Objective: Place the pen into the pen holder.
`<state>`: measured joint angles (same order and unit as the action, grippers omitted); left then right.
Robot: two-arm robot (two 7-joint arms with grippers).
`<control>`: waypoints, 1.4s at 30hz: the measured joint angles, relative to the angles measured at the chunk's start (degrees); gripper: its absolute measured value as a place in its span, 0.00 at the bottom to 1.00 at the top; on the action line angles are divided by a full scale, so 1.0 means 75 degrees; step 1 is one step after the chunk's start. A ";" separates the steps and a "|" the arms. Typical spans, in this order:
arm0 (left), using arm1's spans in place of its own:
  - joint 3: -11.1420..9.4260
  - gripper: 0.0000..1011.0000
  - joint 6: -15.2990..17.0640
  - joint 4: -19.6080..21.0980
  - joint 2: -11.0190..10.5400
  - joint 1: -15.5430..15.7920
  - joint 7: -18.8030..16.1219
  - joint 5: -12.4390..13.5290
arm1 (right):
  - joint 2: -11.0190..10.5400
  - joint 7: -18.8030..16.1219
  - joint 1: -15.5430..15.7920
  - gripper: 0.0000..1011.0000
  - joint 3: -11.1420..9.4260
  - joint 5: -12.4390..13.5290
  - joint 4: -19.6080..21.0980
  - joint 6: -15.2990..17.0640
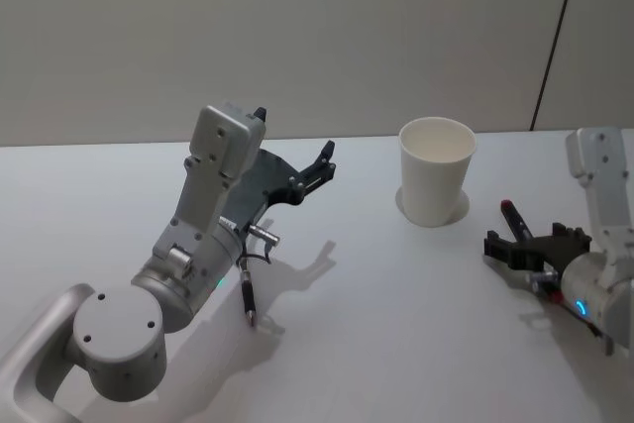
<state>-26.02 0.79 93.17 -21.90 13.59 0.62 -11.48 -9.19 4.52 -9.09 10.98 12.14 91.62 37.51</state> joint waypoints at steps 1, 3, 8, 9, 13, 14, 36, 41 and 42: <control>0.0000 0.99 0.0000 0.0000 0.0000 0.0000 0.0000 0.0000 | 0.0014 0.0011 -0.0004 0.99 0.0003 -0.0004 -0.0012 0.0000; 0.0000 0.99 0.0000 0.0000 0.0000 0.0000 0.0000 0.0000 | 0.0042 0.0054 -0.0010 0.99 0.0007 -0.0017 -0.0036 0.0000; 0.0000 0.99 0.0000 0.0000 0.0000 0.0000 0.0000 0.0000 | 0.0093 0.0123 -0.0015 0.99 0.0012 -0.0038 -0.0071 -0.0001; 0.0000 0.99 0.0000 0.0000 0.0000 0.0000 0.0000 0.0000 | 0.0107 0.0144 -0.0016 0.99 0.0013 -0.0049 -0.0079 -0.0001; 0.0000 0.99 0.0000 0.0000 0.0000 0.0000 0.0000 0.0000 | 0.0140 0.0170 -0.0018 0.99 0.0015 -0.0074 -0.0102 -0.0008; 0.0000 0.99 0.0000 0.0000 0.0000 0.0000 0.0000 0.0000 | 0.0151 0.0175 -0.0020 0.99 0.0016 -0.0089 -0.0111 -0.0008; 0.0000 0.99 0.0000 0.0000 0.0000 0.0000 0.0001 0.0000 | 0.0225 0.0191 -0.0022 0.82 0.0028 -0.0164 -0.0155 0.0007; 0.0000 0.99 0.0000 0.0000 0.0000 0.0000 0.0000 0.0000 | 0.0228 0.0192 -0.0021 0.80 0.0027 -0.0170 -0.0163 0.0009; 0.0000 0.99 0.0000 0.0000 0.0000 0.0000 0.0000 0.0000 | 0.0229 0.0193 -0.0022 0.78 0.0027 -0.0172 -0.0165 0.0009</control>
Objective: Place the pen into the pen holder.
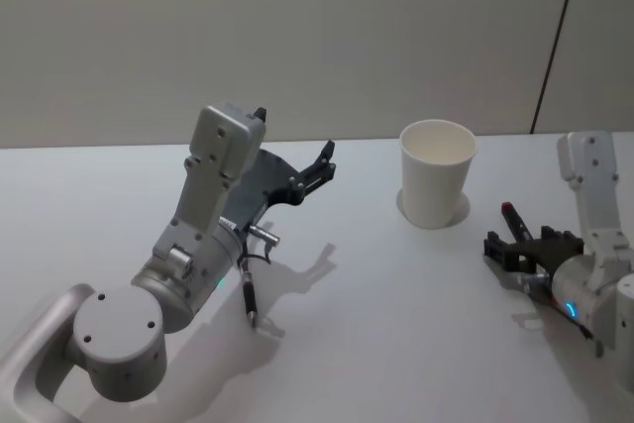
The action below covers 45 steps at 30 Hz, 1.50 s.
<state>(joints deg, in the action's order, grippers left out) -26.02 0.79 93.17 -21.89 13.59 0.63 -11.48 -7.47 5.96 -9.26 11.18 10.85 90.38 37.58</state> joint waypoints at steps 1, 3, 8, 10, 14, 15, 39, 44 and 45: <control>0.0000 0.99 0.0000 0.0000 0.0000 0.0000 0.0000 0.0000 | 0.0001 -0.0001 0.0000 0.78 0.0000 -0.0002 0.0000 0.0000; 0.0000 0.99 0.0000 0.0000 0.0000 0.0000 0.0000 0.0000 | 0.0003 -0.0001 0.0003 0.77 -0.0003 -0.0003 -0.0001 0.0000; -0.0001 0.99 0.0000 0.0000 0.0000 0.0000 0.0000 0.0000 | 0.0003 -0.0003 0.0018 0.74 -0.0019 0.0001 0.0007 -0.0030; 0.0000 0.99 0.0000 0.0000 0.0000 0.0000 0.0000 0.0000 | 0.0003 -0.0003 0.0040 0.72 -0.0031 0.0023 0.0021 -0.0063; 0.0000 0.99 0.0000 0.0000 0.0000 0.0000 0.0000 0.0000 | 0.0001 -0.0001 0.0084 0.70 -0.0061 0.0072 0.0047 -0.0116; 0.0000 0.99 0.0000 0.0000 0.0000 0.0000 0.0000 0.0000 | 0.0000 0.0001 0.0091 0.69 -0.0068 0.0080 0.0051 -0.0127; 0.0000 0.99 0.0000 0.0000 0.0000 0.0000 0.0000 0.0000 | 0.0007 0.0023 0.0248 0.30 -0.0184 0.0182 0.0211 -0.0241; 0.0000 0.99 0.0000 0.0000 0.0000 0.0000 0.0000 0.0000 | 0.0021 -0.0039 0.0241 0.18 -0.0186 0.0119 0.0210 -0.0236; 0.0000 0.99 0.0000 0.0000 0.0000 0.0000 0.0000 0.0000 | 0.0024 -0.0045 0.0239 0.18 -0.0186 0.0113 0.0208 -0.0237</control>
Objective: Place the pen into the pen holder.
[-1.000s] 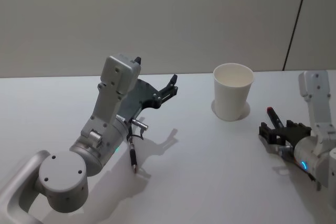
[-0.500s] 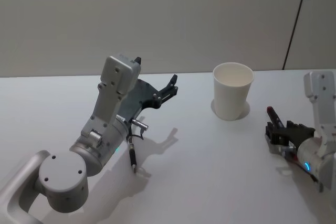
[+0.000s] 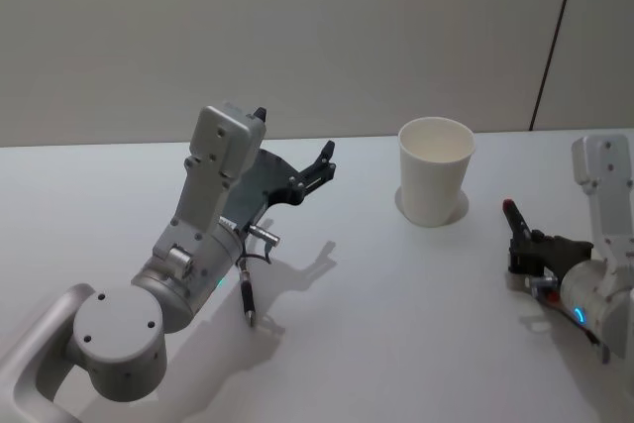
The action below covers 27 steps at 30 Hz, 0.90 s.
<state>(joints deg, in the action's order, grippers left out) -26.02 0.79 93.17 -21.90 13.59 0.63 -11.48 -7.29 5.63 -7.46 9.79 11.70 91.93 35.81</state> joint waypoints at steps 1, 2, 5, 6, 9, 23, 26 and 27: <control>0.0000 0.99 0.0000 0.0000 0.0000 0.0000 0.0000 0.0000 | 0.0002 -0.0013 -0.0002 0.18 0.0000 -0.0010 -0.0002 -0.0001; 0.0000 0.99 0.0000 0.0000 0.0000 0.0000 0.0000 0.0000 | 0.0006 -0.0037 -0.0010 0.18 0.0000 -0.0029 -0.0010 -0.0006; 0.0000 0.99 0.0000 0.0000 0.0000 0.0000 0.0000 0.0000 | 0.0012 -0.0073 -0.0018 0.18 0.0001 -0.0056 -0.0022 -0.0022; 0.0000 0.99 0.0000 0.0000 0.0000 0.0000 0.0000 0.0000 | 0.0017 -0.0100 -0.0024 0.18 0.0003 -0.0071 -0.0033 -0.0040; 0.0000 0.99 0.0000 0.0000 0.0000 0.0000 0.0000 0.0000 | 0.0020 -0.0147 -0.0033 0.18 0.0005 -0.0105 -0.0043 -0.0080; 0.0000 0.99 0.0000 0.0000 0.0000 0.0000 0.0000 0.0000 | -0.0020 -0.0446 -0.0055 0.18 0.0043 -0.0612 -0.0049 -0.0810; 0.0000 0.99 0.0000 0.0000 0.0000 0.0000 0.0000 0.0000 | -0.0045 -0.0513 -0.0055 0.18 0.0053 -0.0767 -0.0013 -0.1056; 0.0000 0.99 0.0000 0.0000 0.0001 0.0000 0.0000 0.0000 | -0.0061 -0.0539 -0.0054 0.18 0.0058 -0.0834 0.0009 -0.1175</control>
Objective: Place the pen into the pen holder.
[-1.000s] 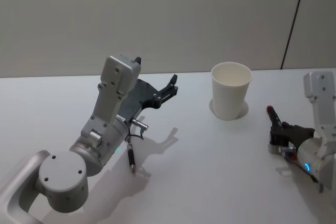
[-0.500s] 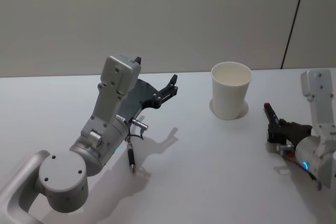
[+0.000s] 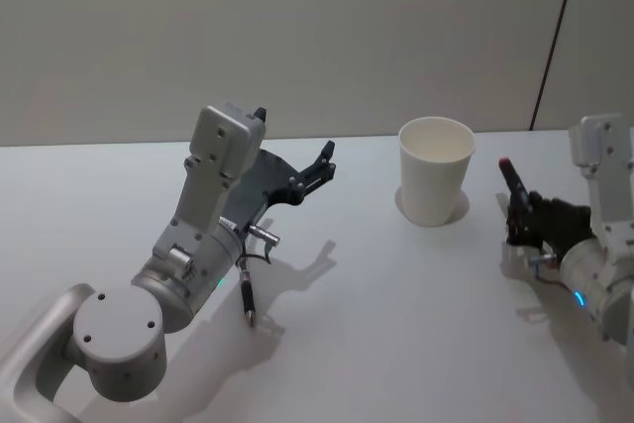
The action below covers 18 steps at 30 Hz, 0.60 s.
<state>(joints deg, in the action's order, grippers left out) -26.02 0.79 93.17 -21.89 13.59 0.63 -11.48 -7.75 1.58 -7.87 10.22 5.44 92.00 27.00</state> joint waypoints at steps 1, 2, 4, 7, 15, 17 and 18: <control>0.0000 0.99 0.0000 0.0000 0.0000 0.0000 0.0000 0.0000 | -0.0004 -0.0013 0.0001 0.18 0.0001 -0.0036 0.0008 -0.0063; 0.0000 0.99 0.0000 0.0000 -0.0001 0.0000 0.0000 0.0000 | -0.0018 -0.0037 0.0005 0.18 0.0003 -0.0106 0.0031 -0.0186; 0.0000 0.99 0.0000 0.0000 0.0000 0.0000 0.0000 0.0000 | -0.0034 -0.0063 0.0010 0.18 0.0004 -0.0187 0.0062 -0.0337; 0.0000 0.99 0.0000 0.0000 -0.0001 0.0000 0.0000 0.0000 | -0.0064 -0.0111 0.0020 0.18 0.0006 -0.0322 0.0128 -0.0614; 0.0000 0.99 0.0000 0.0000 0.0000 0.0000 0.0000 0.0000 | -0.0135 -0.0253 0.0041 0.18 -0.0001 -0.0589 0.0298 -0.1338; 0.0000 0.99 0.0000 0.0000 0.0000 0.0000 0.0000 0.0000 | -0.0154 -0.0305 0.0042 0.18 -0.0006 -0.0665 0.0339 -0.1572; 0.0000 0.99 0.0000 0.0000 0.0000 0.0000 0.0000 0.0000 | -0.0168 -0.0342 0.0038 0.18 -0.0009 -0.0708 0.0367 -0.1724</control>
<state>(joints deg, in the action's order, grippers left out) -26.02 0.79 93.18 -21.89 13.59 0.63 -11.48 -9.01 -0.98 -7.59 10.16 0.13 94.75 14.07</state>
